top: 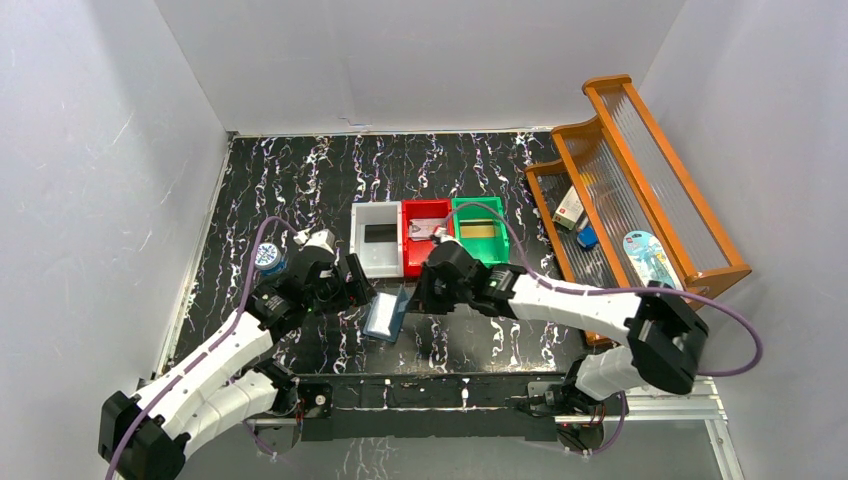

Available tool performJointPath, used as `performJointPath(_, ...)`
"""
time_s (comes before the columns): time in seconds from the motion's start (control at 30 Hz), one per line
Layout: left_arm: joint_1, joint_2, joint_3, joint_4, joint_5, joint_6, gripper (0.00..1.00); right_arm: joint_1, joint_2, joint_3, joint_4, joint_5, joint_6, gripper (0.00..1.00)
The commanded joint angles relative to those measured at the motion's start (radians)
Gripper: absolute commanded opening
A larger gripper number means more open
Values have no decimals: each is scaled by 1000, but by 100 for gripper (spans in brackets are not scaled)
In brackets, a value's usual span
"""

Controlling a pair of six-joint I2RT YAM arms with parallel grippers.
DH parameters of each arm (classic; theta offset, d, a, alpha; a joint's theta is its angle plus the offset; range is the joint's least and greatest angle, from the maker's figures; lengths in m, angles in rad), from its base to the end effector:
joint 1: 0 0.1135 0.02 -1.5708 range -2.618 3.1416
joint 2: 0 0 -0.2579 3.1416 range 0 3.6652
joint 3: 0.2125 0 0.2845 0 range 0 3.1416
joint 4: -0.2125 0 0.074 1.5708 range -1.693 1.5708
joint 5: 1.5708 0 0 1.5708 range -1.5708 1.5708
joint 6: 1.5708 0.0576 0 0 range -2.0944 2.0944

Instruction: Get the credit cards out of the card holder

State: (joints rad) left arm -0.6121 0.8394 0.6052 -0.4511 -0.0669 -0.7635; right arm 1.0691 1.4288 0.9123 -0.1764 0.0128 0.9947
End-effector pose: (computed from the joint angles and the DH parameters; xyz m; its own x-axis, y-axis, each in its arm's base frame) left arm 0.1937 -0.1313 0.2161 -0.7413 -0.3225 -0.5886 0.0254 0.8629 -0.5048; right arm 0.1720 0.3120 0.1996 -0.8986 0.1054 -0.4260 -0.2174 0.7363 0.6408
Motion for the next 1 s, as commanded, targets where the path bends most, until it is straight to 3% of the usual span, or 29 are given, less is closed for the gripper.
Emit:
performJointPath(0.0, -4, 21, 11, 67, 51, 9, 82, -47, -99, -109, -35, 47, 88, 6)
performJointPath(0.27, -4, 195, 6, 282, 352, 58, 78, -174, -89, -224, -44, -34, 37, 8)
performJointPath(0.53, -6, 361, 66, 303, 487, 104, 74, -204, -70, -207, -23, -53, -18, 9)
performJointPath(0.83, -6, 387, 96, 235, 455, 126, 68, -207, -26, -207, -35, -57, -13, 10)
performJointPath(0.97, -6, 366, 128, 143, 326, 124, 77, -208, -22, -215, -22, -62, -2, 11)
